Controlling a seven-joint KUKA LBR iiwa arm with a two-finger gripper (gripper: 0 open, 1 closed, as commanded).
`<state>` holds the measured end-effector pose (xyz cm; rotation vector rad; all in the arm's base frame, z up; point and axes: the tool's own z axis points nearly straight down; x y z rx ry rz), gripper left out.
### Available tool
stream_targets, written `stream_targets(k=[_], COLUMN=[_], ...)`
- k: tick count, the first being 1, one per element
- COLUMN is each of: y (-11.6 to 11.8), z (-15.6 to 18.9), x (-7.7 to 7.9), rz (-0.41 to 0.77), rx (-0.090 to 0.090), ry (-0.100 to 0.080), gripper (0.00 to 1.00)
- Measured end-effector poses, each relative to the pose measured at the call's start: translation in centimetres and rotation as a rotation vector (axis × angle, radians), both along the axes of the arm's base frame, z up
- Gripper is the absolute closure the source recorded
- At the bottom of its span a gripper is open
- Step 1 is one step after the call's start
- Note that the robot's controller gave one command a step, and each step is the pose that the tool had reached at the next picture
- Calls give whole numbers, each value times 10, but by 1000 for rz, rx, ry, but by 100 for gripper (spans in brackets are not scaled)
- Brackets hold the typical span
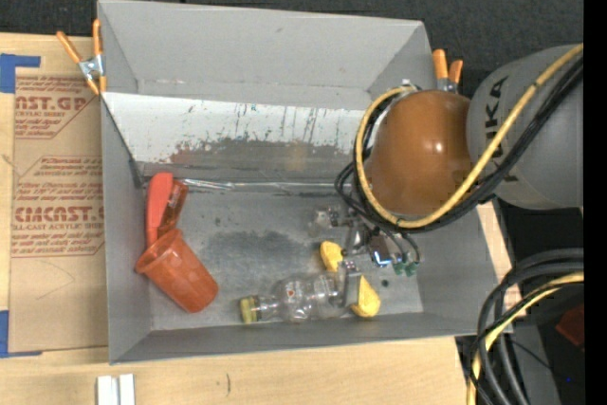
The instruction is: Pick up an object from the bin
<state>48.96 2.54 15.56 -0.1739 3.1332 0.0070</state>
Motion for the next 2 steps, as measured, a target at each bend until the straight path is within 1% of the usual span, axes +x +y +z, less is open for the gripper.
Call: stream_targets(k=[1,2], y=[-2,0], z=[-23,-60], x=[0,-3], rz=[220,292], rx=[-1,0], ry=[-8,-2], gripper=[0,0])
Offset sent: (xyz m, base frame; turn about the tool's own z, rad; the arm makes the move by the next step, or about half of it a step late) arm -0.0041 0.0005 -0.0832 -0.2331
